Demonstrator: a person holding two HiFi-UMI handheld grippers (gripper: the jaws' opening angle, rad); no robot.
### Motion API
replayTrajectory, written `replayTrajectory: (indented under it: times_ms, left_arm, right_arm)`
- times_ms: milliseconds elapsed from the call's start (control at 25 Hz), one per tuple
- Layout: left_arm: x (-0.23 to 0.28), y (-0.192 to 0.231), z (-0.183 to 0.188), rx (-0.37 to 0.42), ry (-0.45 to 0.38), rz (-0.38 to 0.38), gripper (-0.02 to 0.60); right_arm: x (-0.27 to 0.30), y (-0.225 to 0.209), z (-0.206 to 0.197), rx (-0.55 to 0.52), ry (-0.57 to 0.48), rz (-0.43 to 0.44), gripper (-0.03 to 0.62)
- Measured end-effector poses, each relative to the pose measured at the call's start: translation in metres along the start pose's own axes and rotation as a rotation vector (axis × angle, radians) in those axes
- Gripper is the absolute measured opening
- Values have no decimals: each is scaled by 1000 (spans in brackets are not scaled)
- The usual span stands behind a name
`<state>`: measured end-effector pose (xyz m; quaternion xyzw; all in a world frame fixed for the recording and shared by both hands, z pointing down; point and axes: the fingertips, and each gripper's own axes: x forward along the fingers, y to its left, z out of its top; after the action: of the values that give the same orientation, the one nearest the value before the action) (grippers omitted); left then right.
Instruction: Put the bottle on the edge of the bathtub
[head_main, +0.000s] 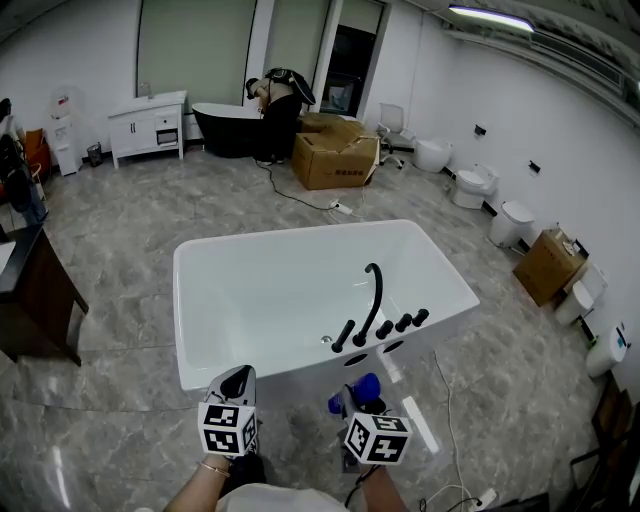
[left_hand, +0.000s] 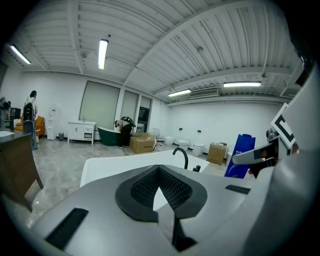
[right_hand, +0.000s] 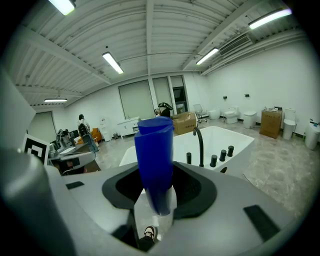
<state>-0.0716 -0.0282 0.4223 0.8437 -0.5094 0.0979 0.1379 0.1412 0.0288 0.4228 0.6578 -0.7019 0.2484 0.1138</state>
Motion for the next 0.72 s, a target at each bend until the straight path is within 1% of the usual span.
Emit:
replayTrajectory:
  times_ms: [160,320,600,720]
  left_arm:
    - [20,14,3,-13,8,0,6]
    - [39,23,9,-7,13,-18,6]
    - [72,43,33,1,2,-33,6]
    - [83,53,38,0,-2,-37,6]
  right_arm:
    - [18,5,10,-7,1,5,172]
    - [36,6,19,-10,10,-13,172]
    - [64,7,44,4,-4,-31,172]
    - [75,9,50,7,-8,-38,172]
